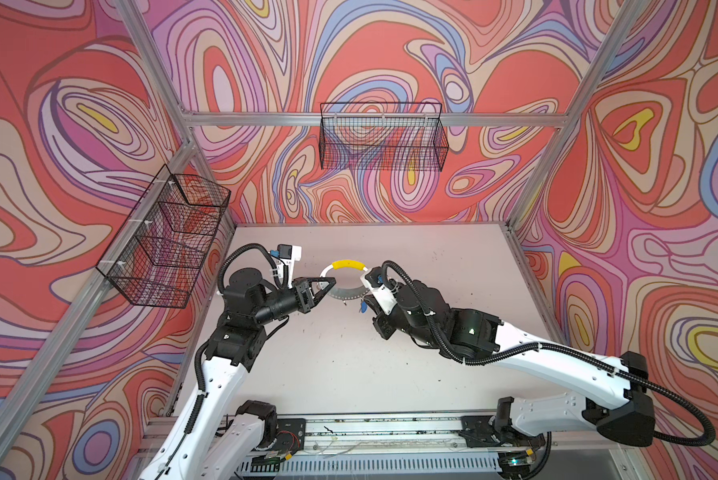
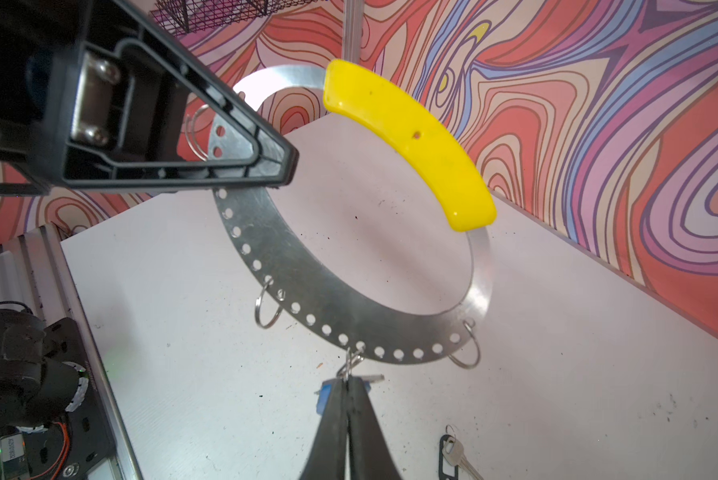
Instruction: Put the keys on the keyring
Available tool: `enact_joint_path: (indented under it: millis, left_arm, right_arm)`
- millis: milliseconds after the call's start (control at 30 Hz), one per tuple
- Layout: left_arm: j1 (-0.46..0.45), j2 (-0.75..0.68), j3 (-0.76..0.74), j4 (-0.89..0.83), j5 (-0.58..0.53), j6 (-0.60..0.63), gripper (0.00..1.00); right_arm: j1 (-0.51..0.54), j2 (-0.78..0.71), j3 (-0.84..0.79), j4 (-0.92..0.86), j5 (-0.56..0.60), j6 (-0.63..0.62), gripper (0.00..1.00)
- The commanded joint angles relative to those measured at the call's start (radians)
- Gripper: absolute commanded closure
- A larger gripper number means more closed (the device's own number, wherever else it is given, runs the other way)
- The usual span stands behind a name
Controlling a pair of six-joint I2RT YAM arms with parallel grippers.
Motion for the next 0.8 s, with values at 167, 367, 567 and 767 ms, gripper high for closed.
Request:
enact_joint_path:
  millis: [167,367,567,767]
  left_arm:
    - [-0.006,-0.007,0.038,0.015,0.007,-0.018,1.0]
    - [-0.006,-0.007,0.052,0.006,0.011,-0.021,1.0]
    - [-0.006,-0.011,0.057,-0.001,0.01,-0.022,1.0]
    - [-0.006,-0.005,0.061,-0.001,0.01,-0.023,1.0]
  right_arm:
    - [0.007,-0.022,-0.013,-0.056,0.083,0.02,1.0]
    - [0.007,0.001,-0.008,0.007,0.057,-0.007,1.0]
    - [0.009,0.019,-0.004,0.032,0.031,-0.015,1.0]
    - [0.014,0.009,-0.005,0.04,0.026,-0.015,1.0]
